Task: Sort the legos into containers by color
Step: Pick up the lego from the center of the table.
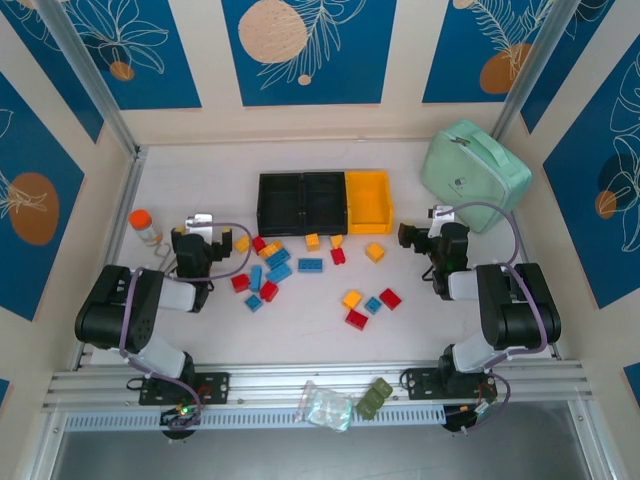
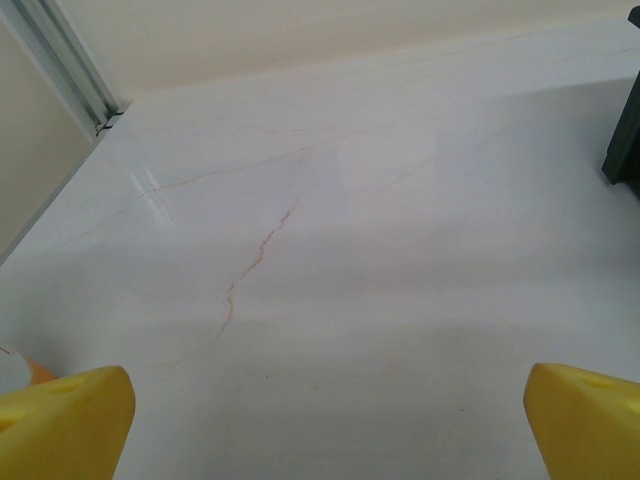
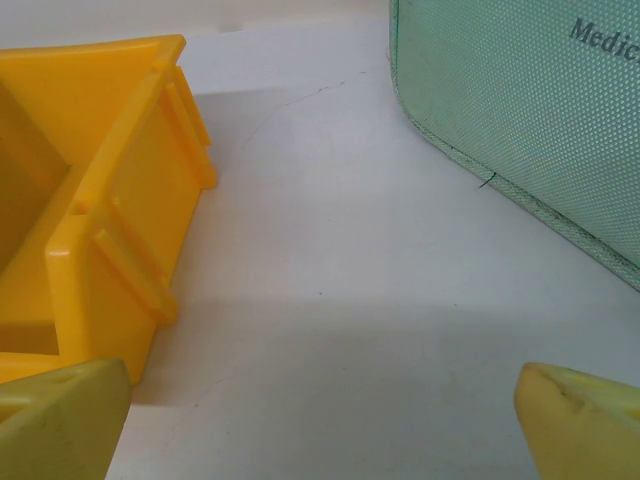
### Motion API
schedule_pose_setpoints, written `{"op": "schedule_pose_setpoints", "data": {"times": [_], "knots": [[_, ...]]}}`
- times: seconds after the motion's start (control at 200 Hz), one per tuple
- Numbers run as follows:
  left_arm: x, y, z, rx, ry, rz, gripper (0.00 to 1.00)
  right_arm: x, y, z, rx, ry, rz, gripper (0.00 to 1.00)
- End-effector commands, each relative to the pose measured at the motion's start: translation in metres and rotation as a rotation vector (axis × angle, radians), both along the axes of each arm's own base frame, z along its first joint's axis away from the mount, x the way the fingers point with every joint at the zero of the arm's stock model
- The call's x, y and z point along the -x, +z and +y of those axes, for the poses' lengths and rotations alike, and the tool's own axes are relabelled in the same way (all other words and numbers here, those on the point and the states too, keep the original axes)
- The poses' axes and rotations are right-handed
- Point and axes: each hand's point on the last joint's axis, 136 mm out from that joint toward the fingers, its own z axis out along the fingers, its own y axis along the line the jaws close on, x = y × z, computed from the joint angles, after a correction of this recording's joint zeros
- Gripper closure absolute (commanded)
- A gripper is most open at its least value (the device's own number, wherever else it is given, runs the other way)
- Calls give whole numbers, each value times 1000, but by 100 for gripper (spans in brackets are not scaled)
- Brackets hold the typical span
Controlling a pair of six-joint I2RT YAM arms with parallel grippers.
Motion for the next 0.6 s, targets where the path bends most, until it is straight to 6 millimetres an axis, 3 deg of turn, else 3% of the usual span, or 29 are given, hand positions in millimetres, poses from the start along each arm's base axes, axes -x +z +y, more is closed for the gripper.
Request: {"op": "schedule_pose_setpoints", "data": {"times": [0.0,0.355,0.475,0.595], "knots": [[-4,6,0,14,-4,-27,1,-6,13,2,-8,10,-36,1],[-2,10,7,25,29,-41,1,-5,16,2,-10,10,-45,1],[2,25,3,22,3,-41,1,-2,40,8,6,40,-40,1],[1,49,14,18,74,-13,1,1,65,8,-41,25,-9,1]]}}
